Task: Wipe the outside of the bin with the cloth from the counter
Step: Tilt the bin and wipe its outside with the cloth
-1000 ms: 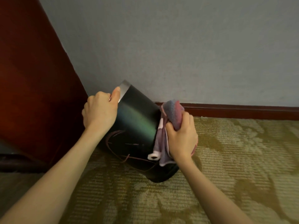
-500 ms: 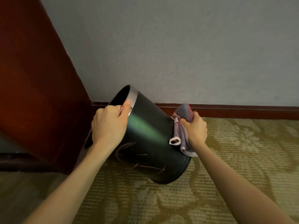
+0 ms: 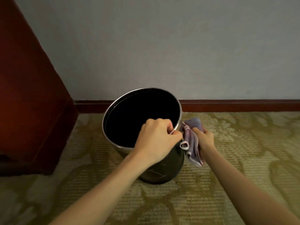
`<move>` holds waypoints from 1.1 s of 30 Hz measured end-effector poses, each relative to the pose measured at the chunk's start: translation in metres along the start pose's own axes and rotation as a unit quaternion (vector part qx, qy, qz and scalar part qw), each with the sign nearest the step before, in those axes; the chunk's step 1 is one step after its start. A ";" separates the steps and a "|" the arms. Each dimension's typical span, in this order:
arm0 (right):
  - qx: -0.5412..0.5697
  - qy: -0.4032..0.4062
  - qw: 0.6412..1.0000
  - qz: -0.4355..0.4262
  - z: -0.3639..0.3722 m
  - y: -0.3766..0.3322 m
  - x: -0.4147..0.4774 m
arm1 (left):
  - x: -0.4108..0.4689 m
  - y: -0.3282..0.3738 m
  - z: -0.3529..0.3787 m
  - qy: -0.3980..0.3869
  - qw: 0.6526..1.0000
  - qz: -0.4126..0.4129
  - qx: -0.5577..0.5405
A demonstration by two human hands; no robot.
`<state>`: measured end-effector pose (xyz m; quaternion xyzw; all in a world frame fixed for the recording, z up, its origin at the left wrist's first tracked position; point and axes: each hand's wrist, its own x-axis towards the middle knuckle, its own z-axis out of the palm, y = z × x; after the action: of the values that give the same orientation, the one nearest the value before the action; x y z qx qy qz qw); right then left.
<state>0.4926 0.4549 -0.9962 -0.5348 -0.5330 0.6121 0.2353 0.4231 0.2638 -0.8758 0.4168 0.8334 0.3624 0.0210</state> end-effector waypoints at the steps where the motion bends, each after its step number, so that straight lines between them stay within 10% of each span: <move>1: 0.003 0.007 1.000 0.003 -0.010 0.003 0.001 | -0.001 0.008 0.012 -0.019 1.000 0.010 0.015; 10: 0.065 0.016 0.997 0.029 -0.055 0.021 -0.006 | -0.016 0.021 0.040 -0.031 0.978 0.158 0.134; 23: 0.114 0.003 0.990 0.077 -0.037 0.042 -0.028 | -0.023 -0.058 -0.036 0.004 0.834 0.448 0.321; 33: 0.136 0.022 0.986 0.095 -0.040 0.042 -0.039 | -0.023 -0.060 -0.025 -0.014 0.863 0.423 0.278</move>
<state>0.5534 0.4240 -1.0123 -0.5592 -0.3860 0.6866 0.2585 0.3891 0.2092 -0.9002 0.7223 0.6432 0.0840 -0.2396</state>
